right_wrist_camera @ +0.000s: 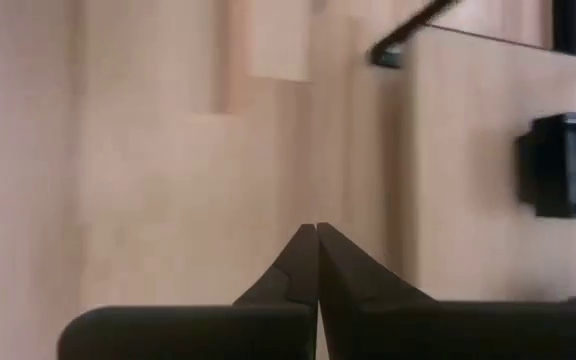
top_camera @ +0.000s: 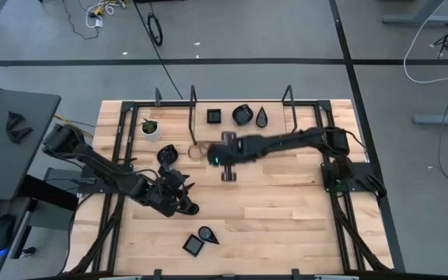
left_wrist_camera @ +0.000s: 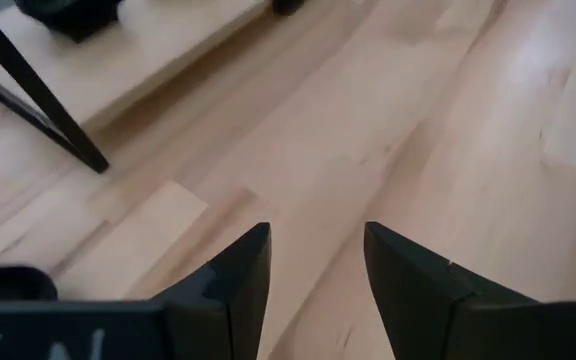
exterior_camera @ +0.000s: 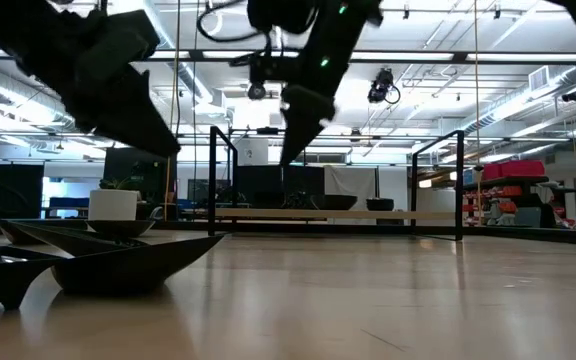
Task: Pick & Place Mini shaped plates
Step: Stack the black leaf shaped bowl on top of the other black leaf shaped bowl on the shelf
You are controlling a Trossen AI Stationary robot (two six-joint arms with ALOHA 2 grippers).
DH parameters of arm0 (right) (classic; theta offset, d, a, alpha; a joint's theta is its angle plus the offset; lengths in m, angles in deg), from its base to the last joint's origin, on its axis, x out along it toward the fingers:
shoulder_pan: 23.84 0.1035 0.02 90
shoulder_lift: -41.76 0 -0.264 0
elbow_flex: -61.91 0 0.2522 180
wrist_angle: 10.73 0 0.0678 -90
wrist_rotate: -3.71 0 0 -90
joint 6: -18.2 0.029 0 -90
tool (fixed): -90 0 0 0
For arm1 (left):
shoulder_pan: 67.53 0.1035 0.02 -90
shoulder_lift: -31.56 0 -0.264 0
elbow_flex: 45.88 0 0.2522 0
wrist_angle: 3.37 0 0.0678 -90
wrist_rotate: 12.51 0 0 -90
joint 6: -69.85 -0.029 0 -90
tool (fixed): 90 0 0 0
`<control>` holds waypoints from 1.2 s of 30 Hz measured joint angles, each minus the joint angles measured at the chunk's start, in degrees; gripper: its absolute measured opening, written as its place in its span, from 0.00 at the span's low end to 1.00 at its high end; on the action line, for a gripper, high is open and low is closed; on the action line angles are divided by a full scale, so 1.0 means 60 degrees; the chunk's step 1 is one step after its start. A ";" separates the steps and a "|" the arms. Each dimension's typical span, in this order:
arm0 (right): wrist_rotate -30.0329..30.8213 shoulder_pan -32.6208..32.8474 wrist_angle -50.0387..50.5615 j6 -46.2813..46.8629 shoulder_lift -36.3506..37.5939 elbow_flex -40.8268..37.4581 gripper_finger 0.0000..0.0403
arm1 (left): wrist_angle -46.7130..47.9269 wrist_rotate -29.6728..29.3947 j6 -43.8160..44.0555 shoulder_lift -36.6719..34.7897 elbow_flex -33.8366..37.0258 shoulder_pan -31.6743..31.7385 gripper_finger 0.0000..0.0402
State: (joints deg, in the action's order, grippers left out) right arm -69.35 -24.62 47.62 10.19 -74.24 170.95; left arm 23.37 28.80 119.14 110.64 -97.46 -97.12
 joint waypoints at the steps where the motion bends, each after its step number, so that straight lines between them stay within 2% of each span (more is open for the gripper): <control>1: 0.0227 0.0284 0.0300 0.0206 0.0053 0.0000 0.00 | 0.0034 0.0038 0.0079 0.0115 0.0000 -0.0061 0.42; 5: 0.1475 0.1508 0.2009 0.1682 0.0213 0.0000 0.00 | 0.0050 0.0265 0.0576 0.0551 0.0000 -0.0232 0.42; 12: 0.3723 0.3911 0.4241 0.5873 0.0251 -0.0123 0.01 | 0.0476 0.1147 0.1374 0.1011 -0.0001 -0.0301 0.42; 17: 0.4911 0.5361 0.4618 0.7728 0.0525 -0.1226 0.01 | 0.2406 0.1859 0.3131 0.0900 0.0000 -0.0294 0.41; 21: 0.4868 0.5886 0.4566 0.9708 0.1342 -0.2766 0.01 | 0.4693 0.2544 0.4772 0.0669 0.0000 -0.0294 0.36; 25: 0.5026 0.6018 0.3156 1.1350 0.2595 -0.4797 0.01 | 0.6398 0.2917 0.5758 0.0229 0.0000 -0.0089 0.30; 29: 0.5673 0.5900 0.0006 1.1615 0.3716 -0.6811 0.01 | 0.7297 0.2932 0.5880 -0.0411 0.0000 0.0468 0.25; 32: 0.5845 0.5609 -0.2765 1.0729 0.4191 -0.8021 0.01 | 0.7459 0.2992 0.5118 -0.0936 0.0000 0.1155 0.23; 36: 0.5665 0.5156 -0.6483 0.8487 0.4305 -0.9080 0.01 | 0.7287 0.2823 0.3966 -0.1490 0.0000 0.2218 0.26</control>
State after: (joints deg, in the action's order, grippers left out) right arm -35.36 6.32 8.72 61.11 -48.41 116.47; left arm 67.10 45.74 142.93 101.70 -97.46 -83.82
